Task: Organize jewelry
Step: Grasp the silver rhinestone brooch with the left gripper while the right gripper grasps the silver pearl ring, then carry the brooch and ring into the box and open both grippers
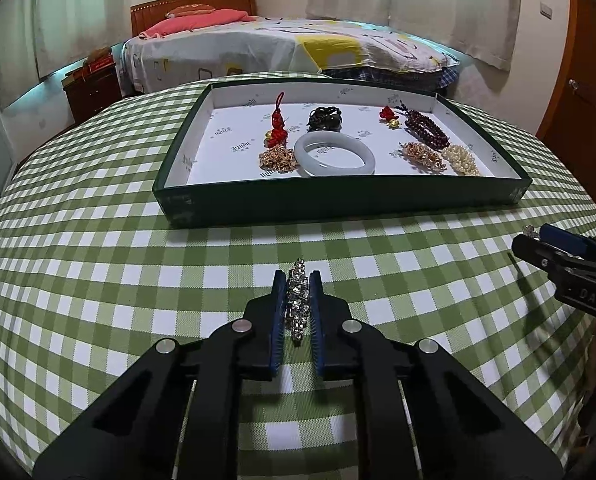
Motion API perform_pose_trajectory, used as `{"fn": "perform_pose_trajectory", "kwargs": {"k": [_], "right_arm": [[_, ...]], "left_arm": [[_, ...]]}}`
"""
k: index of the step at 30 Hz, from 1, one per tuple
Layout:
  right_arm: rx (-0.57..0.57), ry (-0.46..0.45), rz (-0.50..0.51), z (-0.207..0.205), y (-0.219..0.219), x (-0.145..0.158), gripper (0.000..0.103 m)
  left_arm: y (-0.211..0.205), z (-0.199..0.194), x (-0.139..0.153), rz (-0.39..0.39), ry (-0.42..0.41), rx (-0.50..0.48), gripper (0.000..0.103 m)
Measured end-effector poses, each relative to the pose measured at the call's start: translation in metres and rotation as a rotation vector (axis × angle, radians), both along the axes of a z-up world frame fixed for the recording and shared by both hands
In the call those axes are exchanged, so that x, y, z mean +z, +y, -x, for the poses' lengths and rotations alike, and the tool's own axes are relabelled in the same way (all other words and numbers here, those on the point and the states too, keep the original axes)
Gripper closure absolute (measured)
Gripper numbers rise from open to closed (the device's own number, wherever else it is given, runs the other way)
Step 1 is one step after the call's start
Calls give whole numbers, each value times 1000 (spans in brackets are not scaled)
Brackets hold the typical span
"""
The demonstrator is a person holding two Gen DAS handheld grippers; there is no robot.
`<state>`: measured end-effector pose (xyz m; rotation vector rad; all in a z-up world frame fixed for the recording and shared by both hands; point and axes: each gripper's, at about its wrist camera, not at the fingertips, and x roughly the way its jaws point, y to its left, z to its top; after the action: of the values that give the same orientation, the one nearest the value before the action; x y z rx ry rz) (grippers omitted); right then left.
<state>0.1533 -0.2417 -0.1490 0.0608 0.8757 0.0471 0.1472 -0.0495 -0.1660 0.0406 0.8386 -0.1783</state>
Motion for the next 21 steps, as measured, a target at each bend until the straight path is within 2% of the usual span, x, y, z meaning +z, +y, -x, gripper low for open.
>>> {"fn": "perform_pose_trajectory", "kwargs": {"k": [5, 8, 10, 21], "right_arm": [[-4, 2, 20, -3, 0, 0, 49], [-1, 1, 33, -2, 1, 0, 61], [7, -3, 38, -1, 2, 0, 73], [20, -31, 25, 9, 6, 2, 74]], "left_arm": [[0, 0, 0, -1, 0, 0, 91], [0, 0, 0, 0, 0, 0, 91], [0, 0, 0, -1, 0, 0, 91], [1, 0, 1, 6, 1, 2, 91]]}}
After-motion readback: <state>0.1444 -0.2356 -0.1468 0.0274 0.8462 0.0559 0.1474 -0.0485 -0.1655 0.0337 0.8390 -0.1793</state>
